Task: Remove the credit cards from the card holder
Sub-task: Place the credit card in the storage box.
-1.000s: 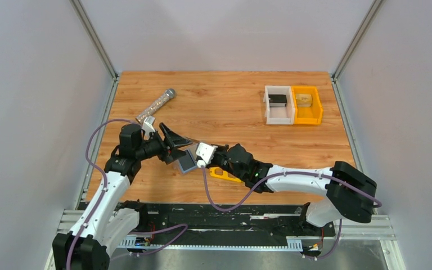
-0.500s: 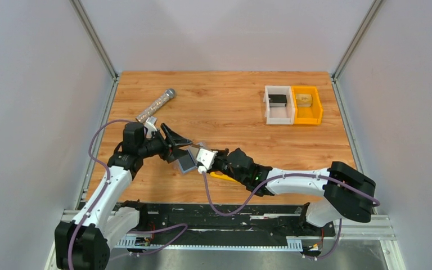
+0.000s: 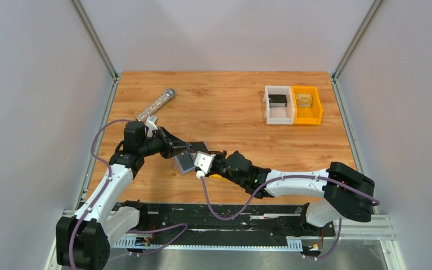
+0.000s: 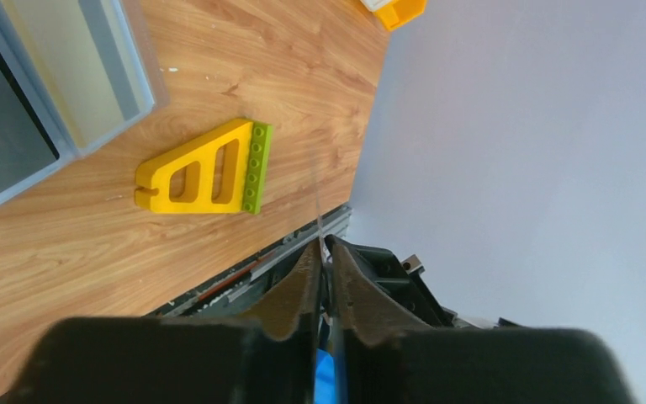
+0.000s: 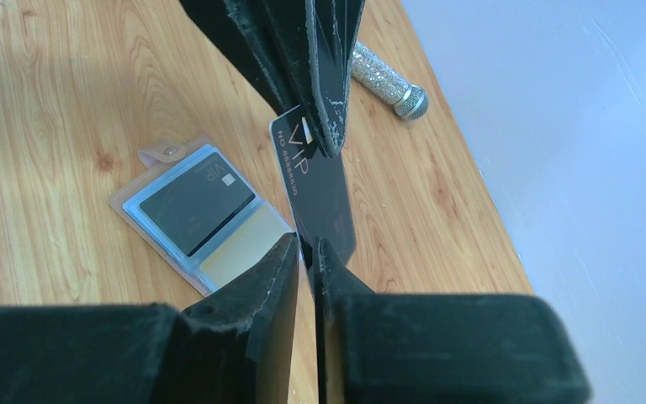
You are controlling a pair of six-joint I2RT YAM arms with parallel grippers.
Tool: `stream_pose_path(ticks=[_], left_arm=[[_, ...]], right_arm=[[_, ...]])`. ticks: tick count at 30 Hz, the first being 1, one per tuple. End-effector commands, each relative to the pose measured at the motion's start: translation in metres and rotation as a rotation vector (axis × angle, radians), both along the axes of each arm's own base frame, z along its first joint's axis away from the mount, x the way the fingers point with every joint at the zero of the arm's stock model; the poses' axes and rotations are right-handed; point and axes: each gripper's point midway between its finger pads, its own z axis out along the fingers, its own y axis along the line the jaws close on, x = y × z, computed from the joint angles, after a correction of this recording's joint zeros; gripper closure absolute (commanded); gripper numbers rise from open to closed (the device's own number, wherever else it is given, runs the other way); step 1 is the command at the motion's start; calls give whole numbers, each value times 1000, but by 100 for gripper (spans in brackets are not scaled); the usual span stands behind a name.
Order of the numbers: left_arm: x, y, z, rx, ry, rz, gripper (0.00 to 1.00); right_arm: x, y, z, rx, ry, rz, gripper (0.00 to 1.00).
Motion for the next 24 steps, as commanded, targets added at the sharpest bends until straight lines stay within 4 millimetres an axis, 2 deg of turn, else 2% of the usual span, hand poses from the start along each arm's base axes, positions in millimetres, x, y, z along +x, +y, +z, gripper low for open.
stream_pose_path(ticks=[1, 2, 3, 7, 12, 19, 24], left_arm=[[3, -3, 8, -16, -67, -31, 92], [4, -4, 10, -13, -97, -46, 98], [5, -4, 12, -10, -114, -53, 100], [11, -5, 21, 17, -223, -83, 100], [15, -6, 28, 45, -356, -126, 100], [14, -10, 32, 32, -455, -168, 100], [11, -11, 37, -8, -505, -158, 100]], right_arm=[[-6, 4, 4, 27, 58, 5, 80], [-7, 3, 5, 32, 84, 3, 75], [-9, 2, 7, 42, 111, -2, 70], [-16, -7, 14, 89, 254, -35, 59], [-14, -25, 27, 222, 496, -125, 56], [-9, -39, 41, 458, 995, -101, 59], [-5, -44, 52, 625, 1197, -120, 49]])
